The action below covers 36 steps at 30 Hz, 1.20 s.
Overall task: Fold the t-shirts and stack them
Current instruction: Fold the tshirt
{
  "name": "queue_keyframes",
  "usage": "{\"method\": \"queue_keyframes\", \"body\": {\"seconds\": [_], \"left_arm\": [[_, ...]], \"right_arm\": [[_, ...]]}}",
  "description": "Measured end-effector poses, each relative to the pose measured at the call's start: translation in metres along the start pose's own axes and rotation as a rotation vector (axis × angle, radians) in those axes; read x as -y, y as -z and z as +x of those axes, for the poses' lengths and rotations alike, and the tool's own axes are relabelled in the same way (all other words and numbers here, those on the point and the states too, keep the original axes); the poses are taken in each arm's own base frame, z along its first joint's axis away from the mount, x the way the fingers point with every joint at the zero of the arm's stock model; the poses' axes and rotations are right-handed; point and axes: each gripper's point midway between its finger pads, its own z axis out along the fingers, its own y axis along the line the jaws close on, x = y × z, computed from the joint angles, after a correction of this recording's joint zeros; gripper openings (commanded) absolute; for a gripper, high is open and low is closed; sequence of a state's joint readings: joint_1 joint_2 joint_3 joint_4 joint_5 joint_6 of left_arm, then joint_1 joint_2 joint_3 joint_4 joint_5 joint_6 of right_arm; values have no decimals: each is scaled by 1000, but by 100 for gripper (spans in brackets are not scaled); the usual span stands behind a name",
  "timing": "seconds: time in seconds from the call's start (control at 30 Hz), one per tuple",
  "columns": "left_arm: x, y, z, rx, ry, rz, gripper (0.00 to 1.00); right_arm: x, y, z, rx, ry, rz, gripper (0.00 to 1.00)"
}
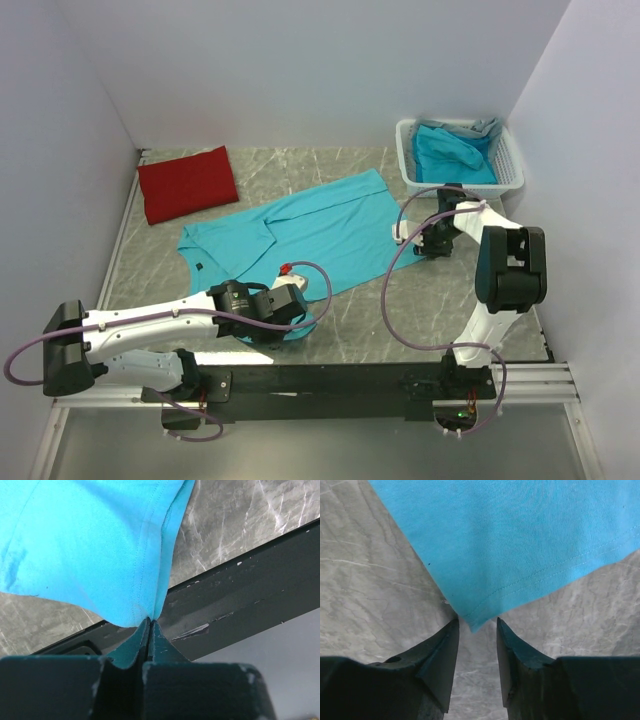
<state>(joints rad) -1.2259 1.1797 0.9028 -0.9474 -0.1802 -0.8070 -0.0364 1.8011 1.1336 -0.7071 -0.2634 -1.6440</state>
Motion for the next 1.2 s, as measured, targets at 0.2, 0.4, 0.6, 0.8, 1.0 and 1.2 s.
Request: {"method": "queue_keyframes", "body": {"seconds": [0.2,0.4,0.6,0.8,1.0,1.2], "left_arm": [[-1,0,0,1,2,-1,1],[-2,2,-3,11,10,-1,0],[-9,14,-18,71,54,6,0],[-15,28,-38,146,110,16,0],[-26,33,-46,169,134,-12,0],[-36,48,-73,247,160,-36,0]], "right_arm": [[2,-1,1,-12,-2,6,25],[5,-1,2,-17,-6,19,0],[7,-1,2,-15,-25,28,0],[22,11,-2,-7,-60,64,0],[46,29,-11,21,-100,124,0],[59,40,-17,35,-142,160,0]]}}
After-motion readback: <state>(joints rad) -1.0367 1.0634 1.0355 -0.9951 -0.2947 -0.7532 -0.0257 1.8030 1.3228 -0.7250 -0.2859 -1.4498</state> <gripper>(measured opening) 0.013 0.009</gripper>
